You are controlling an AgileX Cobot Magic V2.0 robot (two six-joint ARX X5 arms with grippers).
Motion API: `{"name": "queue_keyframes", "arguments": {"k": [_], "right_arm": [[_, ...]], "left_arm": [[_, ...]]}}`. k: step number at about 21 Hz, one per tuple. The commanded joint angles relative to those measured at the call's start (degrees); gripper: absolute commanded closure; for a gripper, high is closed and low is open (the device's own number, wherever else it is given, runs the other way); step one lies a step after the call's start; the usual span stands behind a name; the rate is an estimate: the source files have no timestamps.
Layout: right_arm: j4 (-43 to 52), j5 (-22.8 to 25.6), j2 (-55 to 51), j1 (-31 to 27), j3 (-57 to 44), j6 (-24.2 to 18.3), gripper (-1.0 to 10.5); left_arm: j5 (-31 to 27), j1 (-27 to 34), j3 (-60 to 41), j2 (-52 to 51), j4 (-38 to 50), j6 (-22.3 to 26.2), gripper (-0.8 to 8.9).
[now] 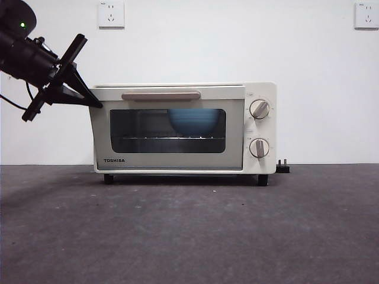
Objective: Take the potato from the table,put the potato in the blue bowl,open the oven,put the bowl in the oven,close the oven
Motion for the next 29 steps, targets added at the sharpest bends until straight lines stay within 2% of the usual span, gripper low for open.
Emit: {"name": "queue_keyframes", "arguments": {"k": [1,4,8,14,18,22,25,29], "right_arm": [[0.04,0.07,-0.22,0.00,-0.44,0.63,9.5],[-1.36,0.98,-0.20,0.02,-0.59,0.87,9.5],[-1.38,1.60,-0.20,0.02,-0.59,1.31,9.5],[-1.38,2.58,-0.20,0.00,-0.61,1.27,9.5],[-1.46,4.02,-0.15,0.00,-0.61,1.42,9.5],[-1.55,3.91,-0.13,0.00,-0.59,4.57,9.5],[-1.55,3.91,-0.13,0.02,-0.59,4.68,9.5],[-1.55,3.93,-0.13,0.00,-0.59,4.70,9.5]], "left_arm": [[-0.31,-0.15,1.14,0.31,2.05,-1.97,8.21],[-0.28,-0.15,2.08,0.31,5.49,-4.81,8.21],[1.07,-0.15,3.13,0.31,5.33,-4.94,8.21],[9.01,-0.22,3.52,-0.46,3.93,-4.37,8.20],[9.20,-0.28,3.52,-3.30,-1.46,1.36,8.20],[9.18,-0.28,3.52,-7.91,-9.29,9.51,8.20],[9.09,-0.28,3.52,-12.81,-15.78,15.32,8.19],[7.13,-0.33,3.52,-21.20,-22.25,19.87,8.19]]}}
